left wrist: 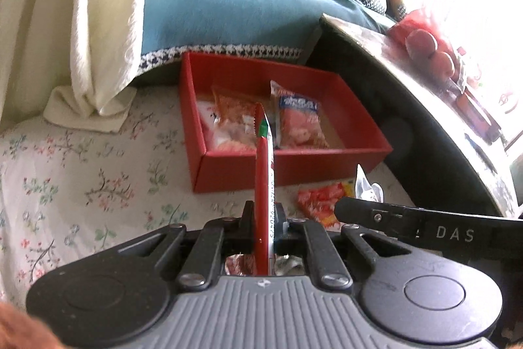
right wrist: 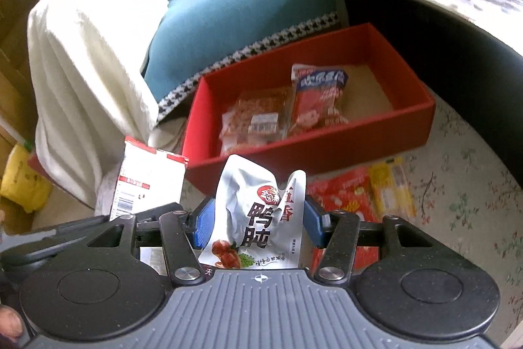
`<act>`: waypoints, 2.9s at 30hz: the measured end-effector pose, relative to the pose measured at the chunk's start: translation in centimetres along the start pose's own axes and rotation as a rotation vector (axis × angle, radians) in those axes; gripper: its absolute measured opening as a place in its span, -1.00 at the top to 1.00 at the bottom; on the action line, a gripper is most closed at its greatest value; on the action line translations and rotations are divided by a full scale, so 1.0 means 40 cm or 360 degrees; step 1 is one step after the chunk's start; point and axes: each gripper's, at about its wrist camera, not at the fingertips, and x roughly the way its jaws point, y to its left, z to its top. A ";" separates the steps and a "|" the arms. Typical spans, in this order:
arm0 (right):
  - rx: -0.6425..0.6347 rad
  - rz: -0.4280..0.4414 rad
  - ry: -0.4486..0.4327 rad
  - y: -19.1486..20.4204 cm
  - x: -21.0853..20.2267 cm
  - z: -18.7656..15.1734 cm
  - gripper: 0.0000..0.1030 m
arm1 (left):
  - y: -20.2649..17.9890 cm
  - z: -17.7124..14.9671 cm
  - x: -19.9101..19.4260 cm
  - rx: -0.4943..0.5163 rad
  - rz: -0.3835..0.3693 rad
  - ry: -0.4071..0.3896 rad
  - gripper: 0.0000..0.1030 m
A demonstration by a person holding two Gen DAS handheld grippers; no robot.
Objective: Organize snacks
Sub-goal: 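Carry both held packets over the red box, then lower both packets into the box and open both tools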
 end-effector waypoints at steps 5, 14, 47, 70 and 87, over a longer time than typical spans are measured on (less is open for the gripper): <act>0.0002 -0.0003 -0.0052 0.000 0.002 0.047 -0.22 | -0.003 0.026 0.023 -0.0021 0.0029 -0.0025 0.90; -0.0014 -0.0038 -0.0101 -0.007 0.043 0.133 -0.22 | -0.018 0.092 0.069 -0.0025 0.0081 -0.0102 0.90; -0.0053 -0.0165 0.0017 -0.075 0.317 0.265 -0.27 | -0.024 0.232 0.281 0.0006 0.0261 -0.0138 0.89; -0.0042 -0.0221 -0.0041 -0.059 0.267 0.266 -0.46 | -0.033 0.231 0.260 0.0032 0.0302 -0.0151 0.55; -0.0049 -0.0288 -0.0058 -0.055 0.193 0.240 -0.63 | -0.061 0.207 0.189 0.0112 0.0336 -0.0225 0.30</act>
